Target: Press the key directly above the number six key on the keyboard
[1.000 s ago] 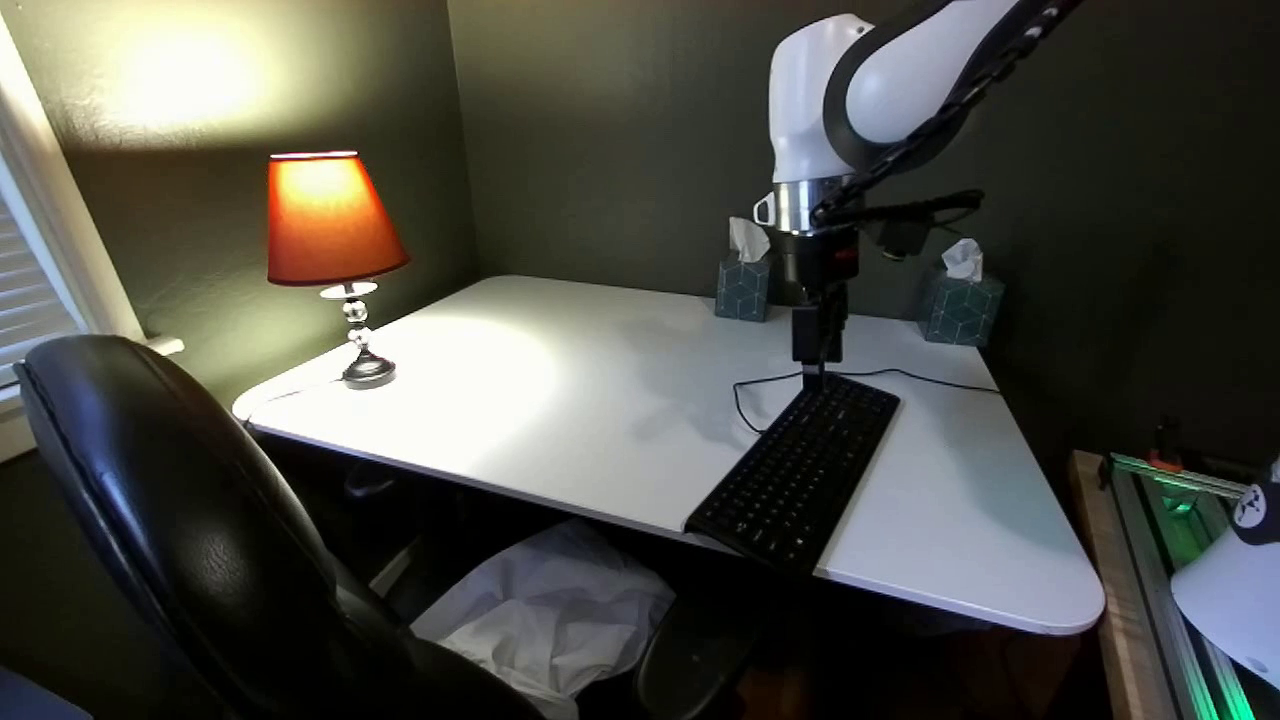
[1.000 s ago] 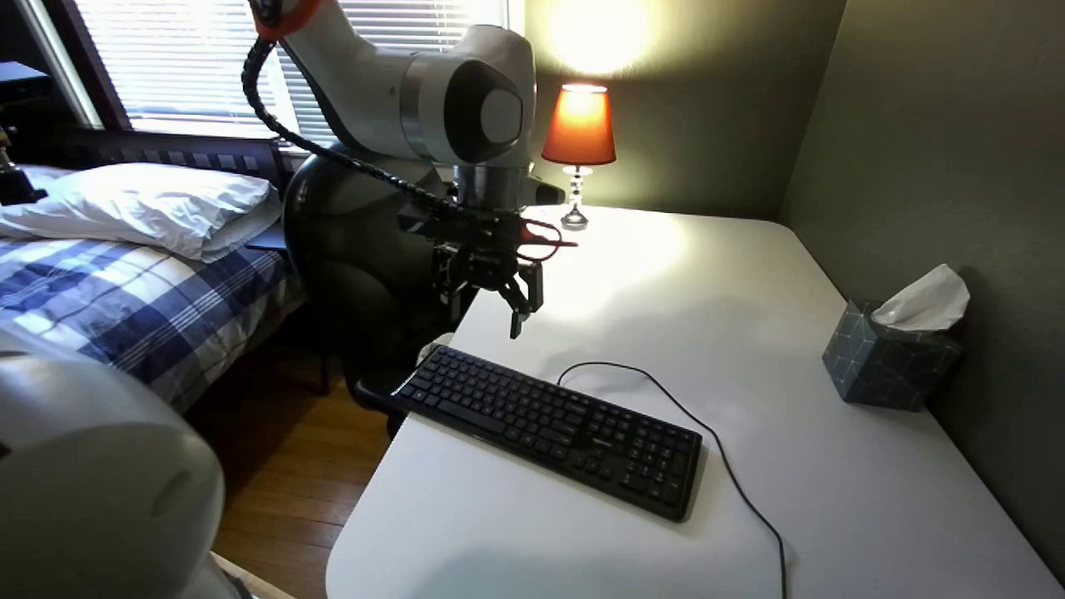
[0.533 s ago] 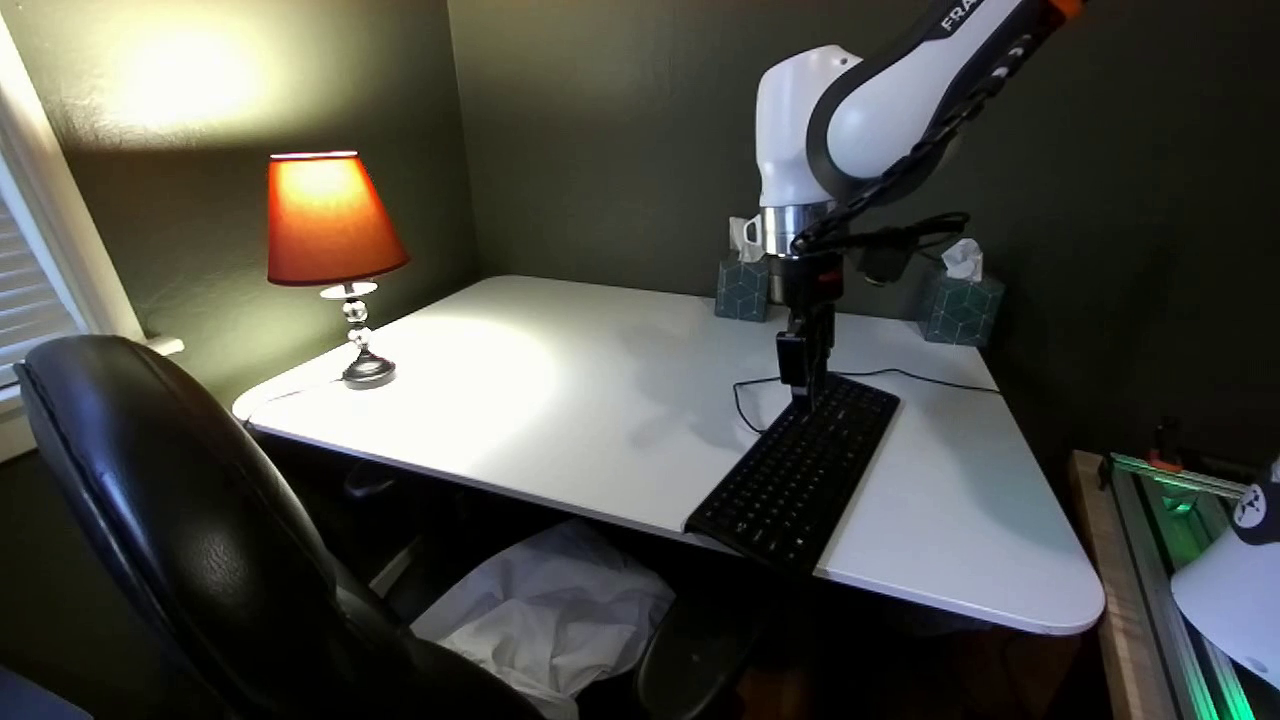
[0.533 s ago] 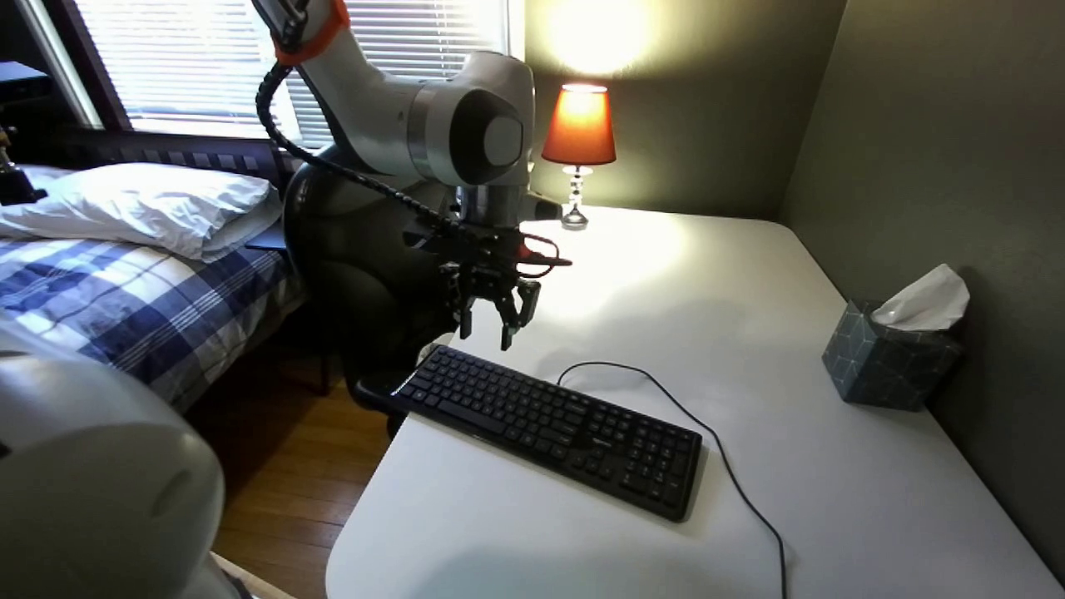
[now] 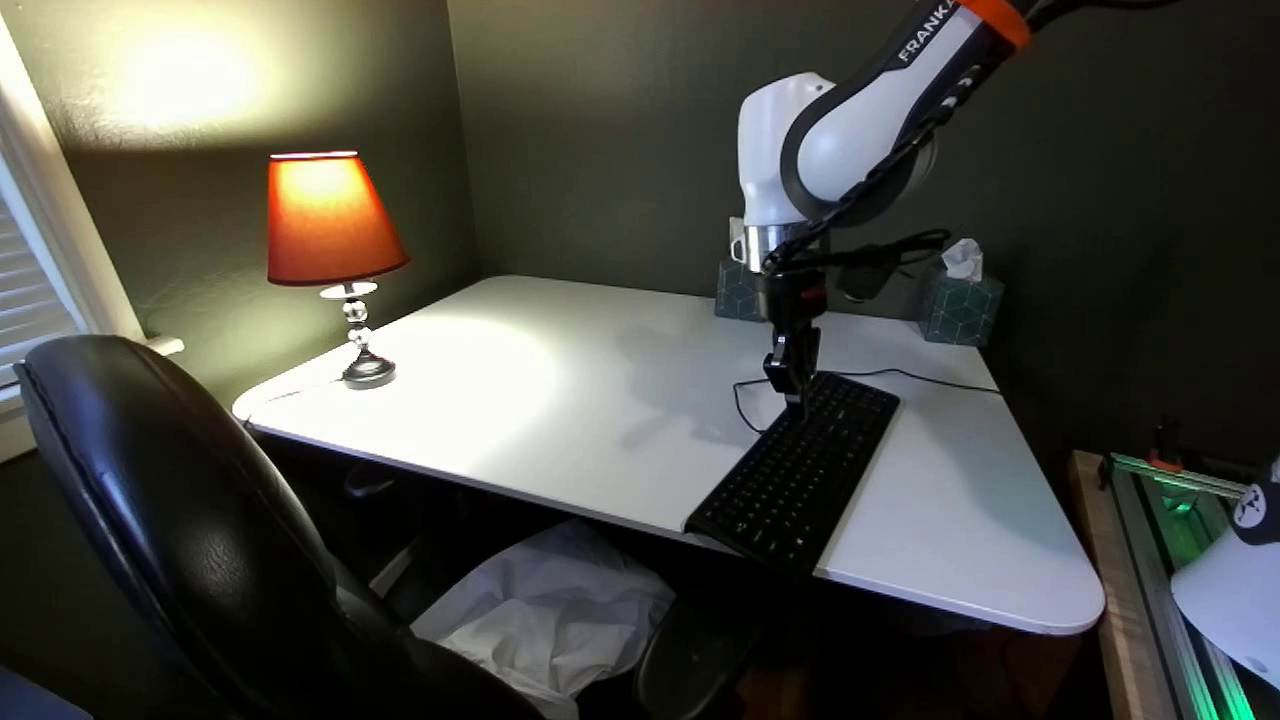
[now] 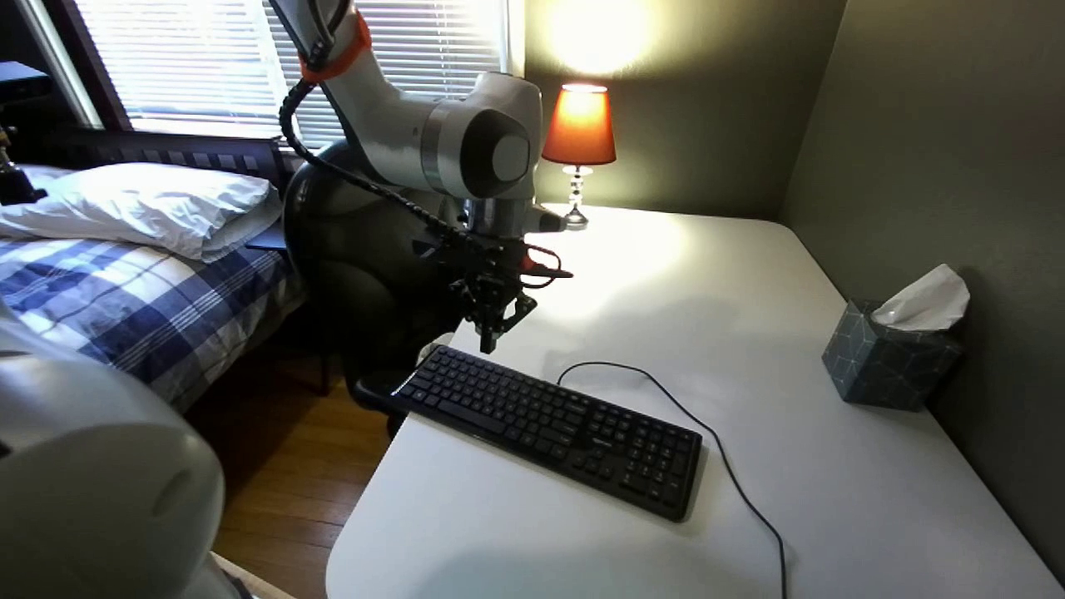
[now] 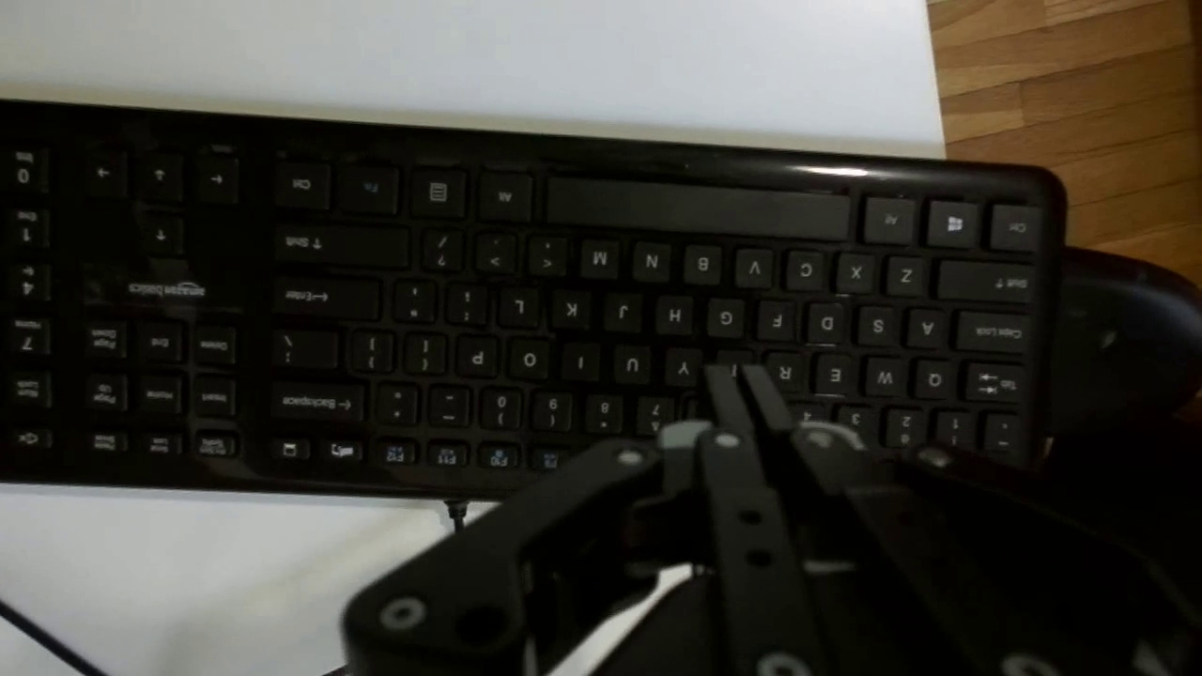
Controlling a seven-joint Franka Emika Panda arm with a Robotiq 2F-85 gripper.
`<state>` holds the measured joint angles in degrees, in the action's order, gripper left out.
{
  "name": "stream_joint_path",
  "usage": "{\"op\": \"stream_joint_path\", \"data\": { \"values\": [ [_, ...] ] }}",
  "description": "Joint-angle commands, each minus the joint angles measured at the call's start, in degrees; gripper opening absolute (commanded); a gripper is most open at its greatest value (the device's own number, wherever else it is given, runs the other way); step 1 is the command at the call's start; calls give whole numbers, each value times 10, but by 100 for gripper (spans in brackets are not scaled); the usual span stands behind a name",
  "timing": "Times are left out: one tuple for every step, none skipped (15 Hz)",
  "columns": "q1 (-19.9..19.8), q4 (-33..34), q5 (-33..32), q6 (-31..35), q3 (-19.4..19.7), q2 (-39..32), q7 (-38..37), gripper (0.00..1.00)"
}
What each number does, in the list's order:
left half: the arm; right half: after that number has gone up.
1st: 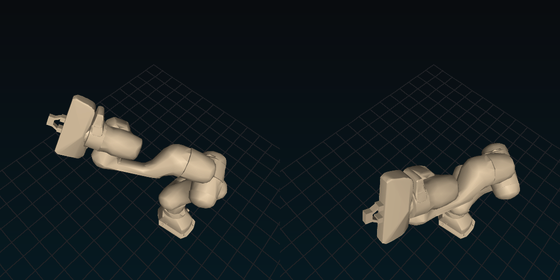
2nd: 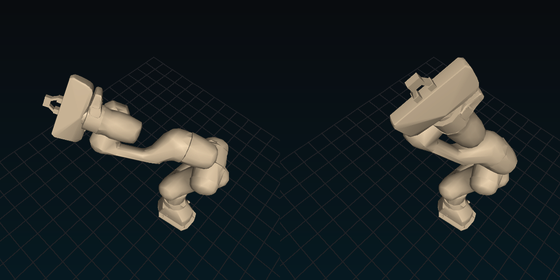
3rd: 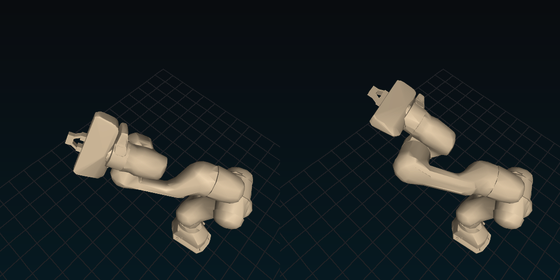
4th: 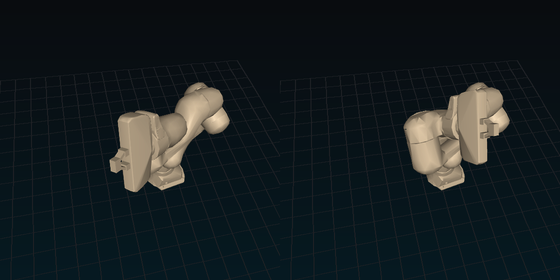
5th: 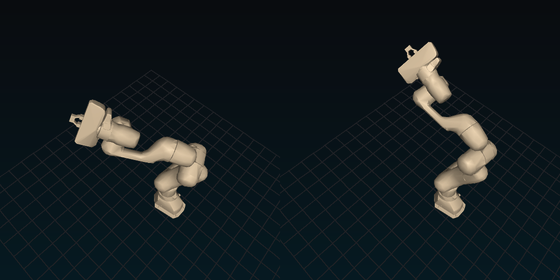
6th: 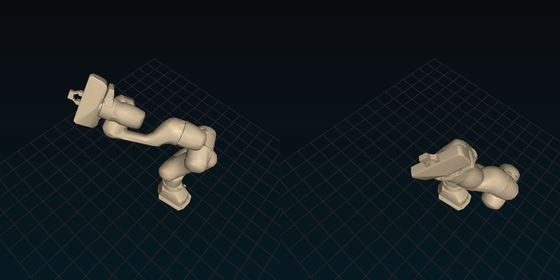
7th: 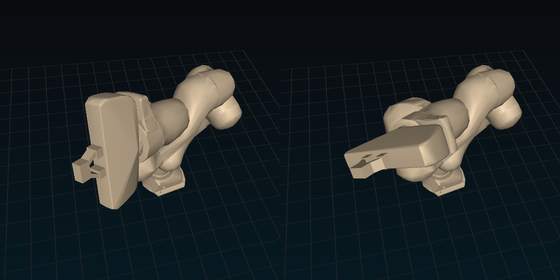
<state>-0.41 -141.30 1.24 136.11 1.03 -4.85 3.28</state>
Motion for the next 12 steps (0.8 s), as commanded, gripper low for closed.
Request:
{"op": "stream_joint_path", "data": {
  "values": [
    [-4, 16, 33, 20, -5, -31, 10, 0],
    [-4, 18, 38, 23, -6, -36, 11, 0],
    [-5, 20, 43, 27, -6, -41, 12, 0],
    [-5, 22, 45, 30, -6, -46, 11, 0],
    [-6, 24, 48, 33, -6, -51, 11, 0],
    [-6, 27, 50, 34, -6, -55, 11, 0],
    [-7, 29, 51, 34, -6, -60, 10, 0],
    [-7, 31, 53, 35, -6, -64, 10, 0],
    [-8, 34, 55, 34, -6, -68, 10, 0],
    [-9, 36, 57, 34, -6, -72, 11, 0],
    [-11, 39, 60, 34, -7, -76, 12, 0],
    [-12, 41, 61, 35, -7, -80, 12, 0]
  ]
}}
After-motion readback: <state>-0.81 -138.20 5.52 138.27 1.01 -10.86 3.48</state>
